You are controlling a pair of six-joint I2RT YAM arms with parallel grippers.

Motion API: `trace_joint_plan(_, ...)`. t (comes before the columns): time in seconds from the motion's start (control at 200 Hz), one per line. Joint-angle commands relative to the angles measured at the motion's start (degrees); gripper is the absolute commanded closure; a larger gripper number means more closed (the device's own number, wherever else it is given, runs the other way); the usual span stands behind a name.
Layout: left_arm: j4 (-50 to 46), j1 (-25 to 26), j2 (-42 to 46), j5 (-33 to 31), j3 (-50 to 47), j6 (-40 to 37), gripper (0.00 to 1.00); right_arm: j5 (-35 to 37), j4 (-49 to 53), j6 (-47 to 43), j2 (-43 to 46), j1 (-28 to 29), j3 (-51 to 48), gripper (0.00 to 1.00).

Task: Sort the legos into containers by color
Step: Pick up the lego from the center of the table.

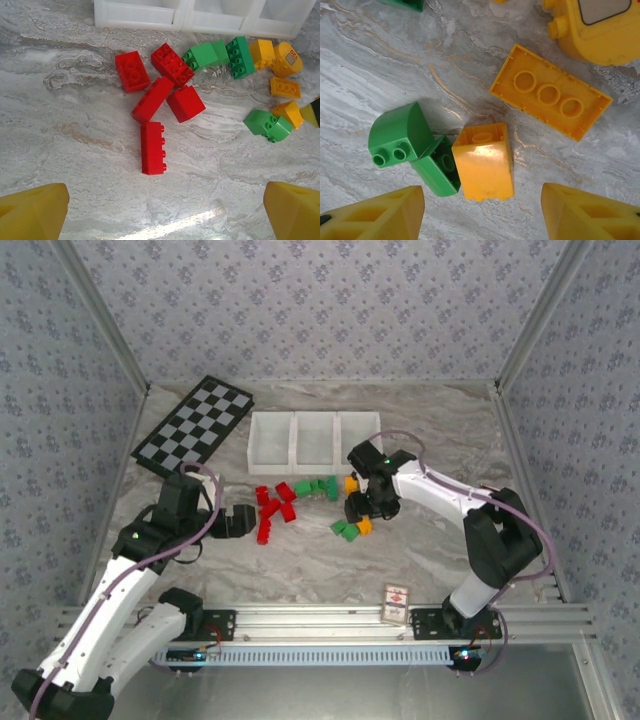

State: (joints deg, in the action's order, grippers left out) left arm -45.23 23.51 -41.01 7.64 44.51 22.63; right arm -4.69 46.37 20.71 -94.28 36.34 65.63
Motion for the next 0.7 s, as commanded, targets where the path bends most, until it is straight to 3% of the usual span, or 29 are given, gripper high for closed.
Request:
trace_joint_plan(0.0,0.0,0.4,0.2,-0.9,0.0,0.4,0.00,2.6,3.5,-1.5,-1.6,0.8,2.2,0.36)
trace_joint_plan(0.7,0.1,1.5,0.1,-1.6,-0.3,0.5,0.00,6.0,5.0,-2.5,-9.2,2.5,6.5,0.40)
